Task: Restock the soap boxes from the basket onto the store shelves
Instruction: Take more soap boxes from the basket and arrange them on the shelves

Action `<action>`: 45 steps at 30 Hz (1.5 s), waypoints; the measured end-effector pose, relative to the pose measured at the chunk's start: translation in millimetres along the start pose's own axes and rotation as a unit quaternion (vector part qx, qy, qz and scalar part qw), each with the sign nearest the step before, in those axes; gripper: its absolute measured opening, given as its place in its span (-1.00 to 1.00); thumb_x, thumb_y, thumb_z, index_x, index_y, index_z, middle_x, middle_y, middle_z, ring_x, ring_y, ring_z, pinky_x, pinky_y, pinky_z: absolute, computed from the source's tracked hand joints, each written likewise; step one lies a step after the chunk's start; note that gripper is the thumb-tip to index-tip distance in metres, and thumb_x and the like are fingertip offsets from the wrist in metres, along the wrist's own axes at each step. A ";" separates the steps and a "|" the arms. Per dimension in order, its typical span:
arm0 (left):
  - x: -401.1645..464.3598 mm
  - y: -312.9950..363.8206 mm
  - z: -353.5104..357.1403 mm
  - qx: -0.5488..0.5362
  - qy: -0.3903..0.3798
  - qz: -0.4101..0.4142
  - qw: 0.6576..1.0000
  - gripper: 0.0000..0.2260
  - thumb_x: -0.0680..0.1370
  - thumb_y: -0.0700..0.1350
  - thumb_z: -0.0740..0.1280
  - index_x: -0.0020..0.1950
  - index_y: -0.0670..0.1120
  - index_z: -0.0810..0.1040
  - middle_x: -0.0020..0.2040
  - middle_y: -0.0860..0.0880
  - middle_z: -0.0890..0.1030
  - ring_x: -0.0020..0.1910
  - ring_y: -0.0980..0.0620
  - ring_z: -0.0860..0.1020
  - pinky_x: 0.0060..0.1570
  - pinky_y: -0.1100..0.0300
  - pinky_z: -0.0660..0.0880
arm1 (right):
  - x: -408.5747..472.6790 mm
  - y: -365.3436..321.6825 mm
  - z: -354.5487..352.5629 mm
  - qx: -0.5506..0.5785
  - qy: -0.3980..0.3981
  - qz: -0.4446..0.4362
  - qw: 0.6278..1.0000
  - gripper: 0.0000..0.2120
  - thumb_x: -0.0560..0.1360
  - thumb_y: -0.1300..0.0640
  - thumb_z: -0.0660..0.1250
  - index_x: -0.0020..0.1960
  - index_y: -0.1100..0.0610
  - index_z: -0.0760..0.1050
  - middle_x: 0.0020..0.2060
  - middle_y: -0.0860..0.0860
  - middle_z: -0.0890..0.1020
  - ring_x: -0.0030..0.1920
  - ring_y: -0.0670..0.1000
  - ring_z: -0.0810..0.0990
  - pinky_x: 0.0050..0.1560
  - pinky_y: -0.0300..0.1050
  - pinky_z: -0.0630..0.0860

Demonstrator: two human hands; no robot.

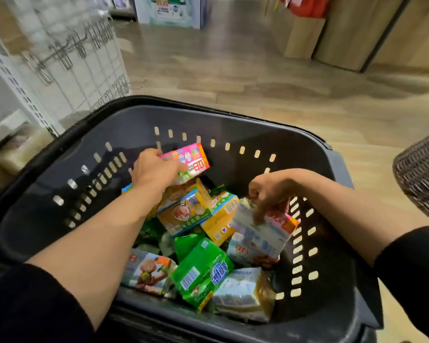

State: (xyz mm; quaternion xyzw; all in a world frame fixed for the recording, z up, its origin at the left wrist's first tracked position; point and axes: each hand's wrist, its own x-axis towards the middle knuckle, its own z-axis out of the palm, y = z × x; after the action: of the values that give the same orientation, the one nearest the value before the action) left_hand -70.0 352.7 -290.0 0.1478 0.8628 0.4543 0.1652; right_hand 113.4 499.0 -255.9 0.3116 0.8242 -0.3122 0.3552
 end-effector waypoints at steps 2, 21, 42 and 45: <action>-2.6 15.3 -17.2 -0.058 0.005 0.018 0.998 -0.36 0.23 -0.03 0.60 0.27 -0.08 0.54 0.12 -0.06 0.62 0.06 -0.07 0.59 0.09 -0.02 0.55 | -13.9 6.2 -11.1 0.085 0.075 -0.057 0.992 -0.61 0.34 0.15 0.54 0.09 0.25 0.54 -0.09 0.15 0.66 -0.17 0.11 0.67 -0.13 0.04 0.63; -137.9 -66.9 -297.8 -0.159 0.311 0.189 0.918 -0.38 0.29 -0.27 0.59 0.32 -0.12 0.51 0.06 -0.09 0.64 -0.17 0.26 0.61 -0.06 0.31 0.58 | -71.2 -231.3 18.2 0.406 0.134 -0.390 0.815 -0.57 0.41 0.10 0.47 0.18 0.29 0.49 -0.20 0.23 0.62 -0.38 0.14 0.60 -0.42 -0.03 0.59; -176.8 -265.8 -412.3 -0.069 0.469 0.028 0.880 -0.29 0.29 -0.10 0.62 0.40 -0.01 0.43 0.22 -0.02 0.56 0.17 -0.03 0.57 0.21 -0.09 0.51 | 0.3 -494.0 181.1 0.405 0.050 -0.332 0.850 -0.56 0.33 -0.06 0.53 0.06 0.17 0.51 -0.15 0.12 0.68 -0.24 0.07 0.67 -0.49 -0.16 0.54; -175.8 -273.3 -420.5 -0.073 0.475 0.028 0.877 -0.29 0.30 -0.11 0.61 0.40 0.01 0.43 0.22 0.01 0.55 0.17 0.00 0.56 0.20 -0.08 0.52 | 0.6 -524.1 187.2 0.464 0.033 -0.346 0.815 -0.55 0.37 -0.03 0.51 0.14 0.16 0.50 -0.22 0.05 0.68 -0.39 -0.04 0.66 -0.51 -0.20 0.51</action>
State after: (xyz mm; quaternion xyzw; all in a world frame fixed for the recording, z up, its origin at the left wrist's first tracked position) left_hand -116.5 -176.2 -267.1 -0.0739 0.7977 0.5358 -0.2667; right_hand -199.1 41.2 -206.2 0.1436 0.6463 -0.7494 0.0092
